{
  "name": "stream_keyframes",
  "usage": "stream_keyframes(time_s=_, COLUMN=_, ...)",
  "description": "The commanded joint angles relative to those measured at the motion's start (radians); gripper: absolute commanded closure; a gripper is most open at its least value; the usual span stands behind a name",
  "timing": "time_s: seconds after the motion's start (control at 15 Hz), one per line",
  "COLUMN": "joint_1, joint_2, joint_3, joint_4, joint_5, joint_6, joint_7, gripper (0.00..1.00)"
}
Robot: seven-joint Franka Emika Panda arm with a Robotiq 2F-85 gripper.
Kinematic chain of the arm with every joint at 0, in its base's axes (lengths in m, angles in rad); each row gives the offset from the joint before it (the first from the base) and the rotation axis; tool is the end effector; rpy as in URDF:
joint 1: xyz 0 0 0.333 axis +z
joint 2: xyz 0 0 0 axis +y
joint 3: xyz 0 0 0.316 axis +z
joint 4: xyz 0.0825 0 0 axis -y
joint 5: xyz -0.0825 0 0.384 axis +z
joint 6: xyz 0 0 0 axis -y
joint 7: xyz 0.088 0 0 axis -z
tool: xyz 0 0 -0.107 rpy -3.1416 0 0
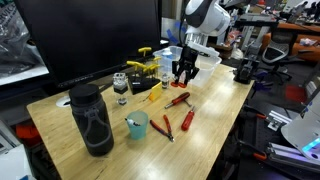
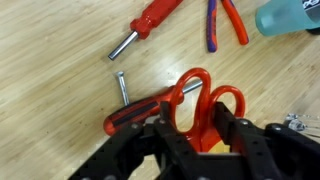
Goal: Put the pair of scissors on the table
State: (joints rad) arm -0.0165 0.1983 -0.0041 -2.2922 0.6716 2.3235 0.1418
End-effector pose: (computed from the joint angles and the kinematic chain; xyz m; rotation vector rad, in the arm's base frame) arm 0.5137 0.0006 0.2533 -2.5453 0.8874 0.2547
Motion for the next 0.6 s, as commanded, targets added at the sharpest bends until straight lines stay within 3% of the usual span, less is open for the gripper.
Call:
stream_keyframes(time_s=0.0, joint_1=-0.001, joint_2=-0.01, joint_3=-0.018, joint_4=-0.021, joint_5=-0.017, joint_6=0.023, joint_7=0.104, gripper=0.79)
stream_keyframes(time_s=0.33, joint_1=-0.026, joint_2=0.035, joint_3=-0.039, joint_4=-0.018, joint_5=0.068, joint_6=0.037, joint_7=0.141, gripper=0.79)
stream_keyframes(time_s=0.53, joint_1=-0.038, joint_2=0.082, joint_3=-0.036, joint_4=-0.009, joint_5=0.186, joint_6=0.178, joint_7=0.112, gripper=0.79)
